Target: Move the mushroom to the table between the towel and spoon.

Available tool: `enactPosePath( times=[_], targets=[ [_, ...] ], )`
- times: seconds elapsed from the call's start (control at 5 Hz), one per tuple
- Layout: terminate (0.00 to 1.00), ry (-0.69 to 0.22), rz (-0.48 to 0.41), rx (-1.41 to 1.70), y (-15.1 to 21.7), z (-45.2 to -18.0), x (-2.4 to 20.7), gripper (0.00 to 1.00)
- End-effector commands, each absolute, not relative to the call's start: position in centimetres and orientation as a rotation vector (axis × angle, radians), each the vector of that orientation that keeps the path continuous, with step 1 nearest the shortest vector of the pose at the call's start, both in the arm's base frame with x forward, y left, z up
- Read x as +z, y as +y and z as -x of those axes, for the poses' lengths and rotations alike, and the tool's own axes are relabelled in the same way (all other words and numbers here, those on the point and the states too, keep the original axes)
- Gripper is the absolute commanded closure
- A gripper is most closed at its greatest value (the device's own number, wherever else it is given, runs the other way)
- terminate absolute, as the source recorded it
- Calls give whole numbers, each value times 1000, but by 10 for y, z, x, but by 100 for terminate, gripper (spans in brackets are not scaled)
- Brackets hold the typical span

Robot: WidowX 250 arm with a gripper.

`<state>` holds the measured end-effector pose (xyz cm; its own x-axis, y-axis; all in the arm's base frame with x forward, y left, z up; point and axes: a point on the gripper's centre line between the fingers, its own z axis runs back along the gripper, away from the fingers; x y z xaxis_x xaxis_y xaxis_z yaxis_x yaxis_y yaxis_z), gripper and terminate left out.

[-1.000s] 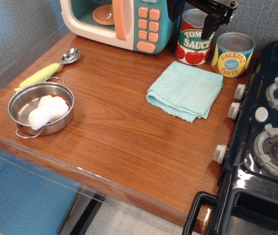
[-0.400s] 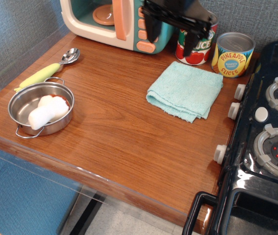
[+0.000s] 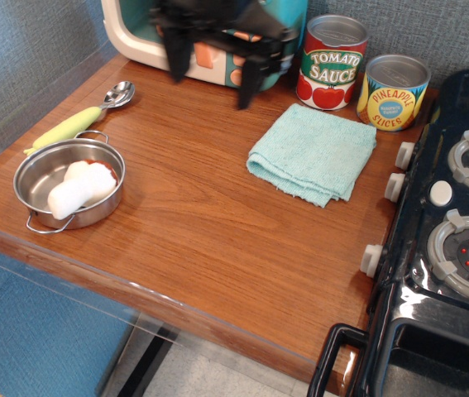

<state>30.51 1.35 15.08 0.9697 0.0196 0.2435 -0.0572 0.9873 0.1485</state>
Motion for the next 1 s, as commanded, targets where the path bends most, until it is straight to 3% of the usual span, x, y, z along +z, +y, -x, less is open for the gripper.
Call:
enactPosePath(
  times=[0.0, 0.4, 0.8],
  targets=[
    [0, -227, -153, 186, 41, -258, 148, 0],
    [0, -224, -109, 199, 73, -249, 130, 0],
    [0, -138, -85, 162, 97, -237, 95, 0]
  ],
)
